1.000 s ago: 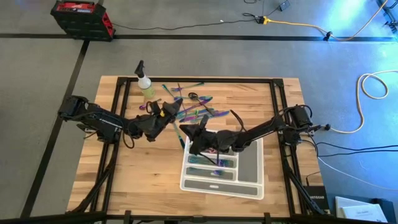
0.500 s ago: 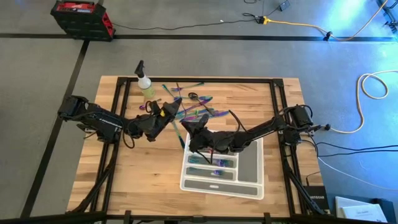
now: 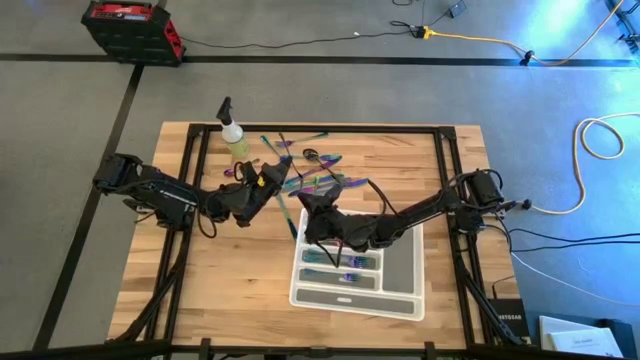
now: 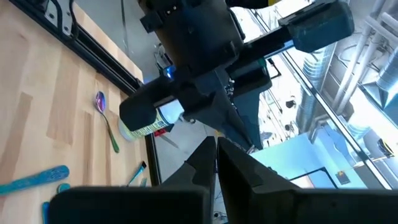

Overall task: Sort silverware
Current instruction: Put the purple fork into the white silverware tray

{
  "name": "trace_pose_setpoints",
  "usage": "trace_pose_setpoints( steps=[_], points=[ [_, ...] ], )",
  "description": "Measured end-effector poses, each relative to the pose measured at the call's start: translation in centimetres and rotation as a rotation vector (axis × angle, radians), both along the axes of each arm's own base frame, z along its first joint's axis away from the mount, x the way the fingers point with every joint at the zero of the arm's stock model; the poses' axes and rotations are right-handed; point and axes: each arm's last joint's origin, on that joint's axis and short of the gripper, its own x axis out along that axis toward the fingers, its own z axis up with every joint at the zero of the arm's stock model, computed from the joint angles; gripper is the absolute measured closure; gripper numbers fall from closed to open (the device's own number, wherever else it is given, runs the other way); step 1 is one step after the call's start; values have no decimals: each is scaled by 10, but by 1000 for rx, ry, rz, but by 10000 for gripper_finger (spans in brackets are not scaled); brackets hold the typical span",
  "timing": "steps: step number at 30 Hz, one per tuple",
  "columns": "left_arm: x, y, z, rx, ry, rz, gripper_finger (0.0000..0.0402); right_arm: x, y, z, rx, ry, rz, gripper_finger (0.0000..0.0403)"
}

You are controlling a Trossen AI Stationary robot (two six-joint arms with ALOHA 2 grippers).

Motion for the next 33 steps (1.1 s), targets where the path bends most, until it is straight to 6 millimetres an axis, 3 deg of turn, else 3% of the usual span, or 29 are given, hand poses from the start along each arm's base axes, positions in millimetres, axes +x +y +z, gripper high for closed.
trace_pose_setpoints(
  steps=[17,24,33],
  points=[
    [0,-1,0,5,4,-17,400,-6,2,-6,4,41,-211,403],
    [1,-1,0,6,2,-28,400,-8,5,-5,9,27,-223,403],
    [1,0,0,19,18,-22,400,-27,36,16,108,-99,-232,403]
  ],
)
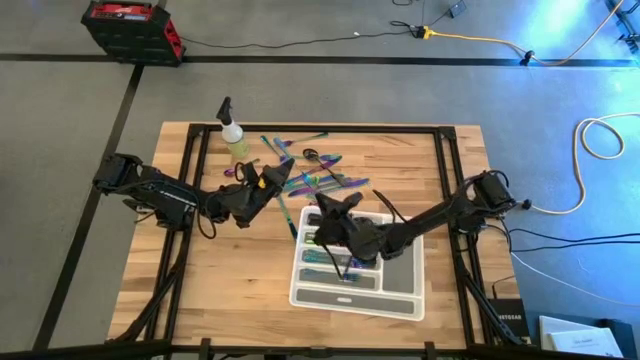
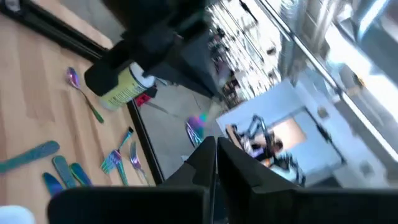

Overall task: Sort silverware
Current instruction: Put the purple fork into the white silverware tray

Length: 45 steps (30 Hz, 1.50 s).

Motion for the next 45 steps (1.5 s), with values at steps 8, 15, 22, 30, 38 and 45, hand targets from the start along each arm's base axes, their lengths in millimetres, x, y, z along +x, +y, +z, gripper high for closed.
trace_pose_setpoints(
  steps=[8,15,22,30,38,45],
  points=[
    [0,1,0,5,7,4,400,-19,21,14,269,-371,-84,403],
    [0,1,0,31,44,10,400,-31,-1,-7,781,-712,146,403],
    [0,1,0,50,70,14,400,-64,-49,-70,1236,-946,319,377],
    [0,2,0,87,119,23,400,-68,-68,-72,1385,-1199,432,264],
    [0,6,0,94,130,35,400,-21,-70,-37,1436,-1154,417,161],
    [0,7,0,104,139,28,400,-10,-70,-24,1417,-1197,366,117]
  ],
)
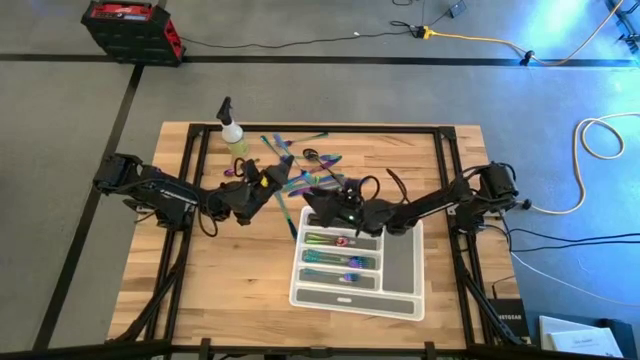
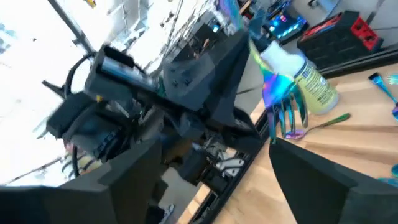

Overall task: Sort silverware
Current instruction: Put the purple fork into the white silverware tray

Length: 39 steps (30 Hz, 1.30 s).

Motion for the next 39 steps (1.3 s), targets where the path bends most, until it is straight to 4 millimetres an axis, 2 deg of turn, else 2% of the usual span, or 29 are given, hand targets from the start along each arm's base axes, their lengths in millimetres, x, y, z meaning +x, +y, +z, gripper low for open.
trace_pose_setpoints(
  steps=[3,6,17,28,39],
  points=[
    [0,0,0,-5,-8,-5,400,0,-1,-1,26,-5,-27,118],
    [0,0,0,-8,-12,-8,400,0,-2,-2,48,-8,-38,140],
    [0,0,0,-15,-25,-23,400,-1,-3,-2,62,-13,-92,280],
    [1,-1,0,-12,-25,-39,400,-2,-4,-2,50,-3,-132,389],
    [1,-2,0,24,23,-52,400,-2,-4,-3,14,25,-146,400]
  ],
)
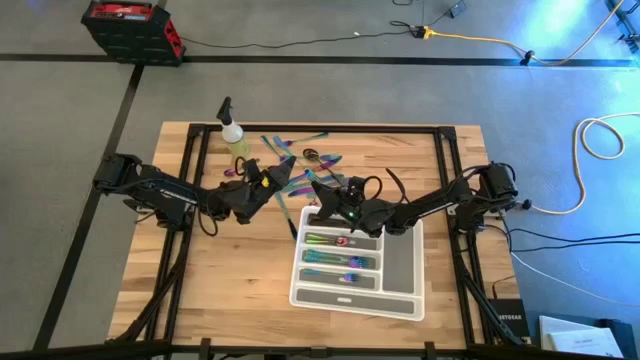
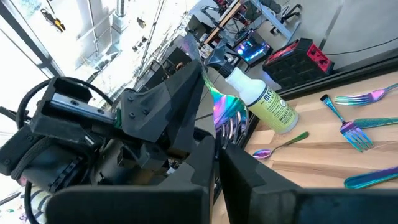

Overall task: Sort silverware
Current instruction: Put the purple fork into the white silverware tray

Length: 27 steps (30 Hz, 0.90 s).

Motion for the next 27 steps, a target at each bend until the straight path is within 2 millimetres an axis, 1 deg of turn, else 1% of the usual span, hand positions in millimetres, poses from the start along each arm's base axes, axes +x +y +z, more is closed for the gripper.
trace_pose_setpoints(
  steps=[14,23,27],
  points=[
    [1,-1,0,35,31,-46,400,0,1,0,-7,5,2,402],
    [4,6,2,91,50,-127,400,0,0,0,-27,18,-10,402],
    [4,7,2,112,71,-130,400,0,0,0,-30,18,-12,402]
  ],
)
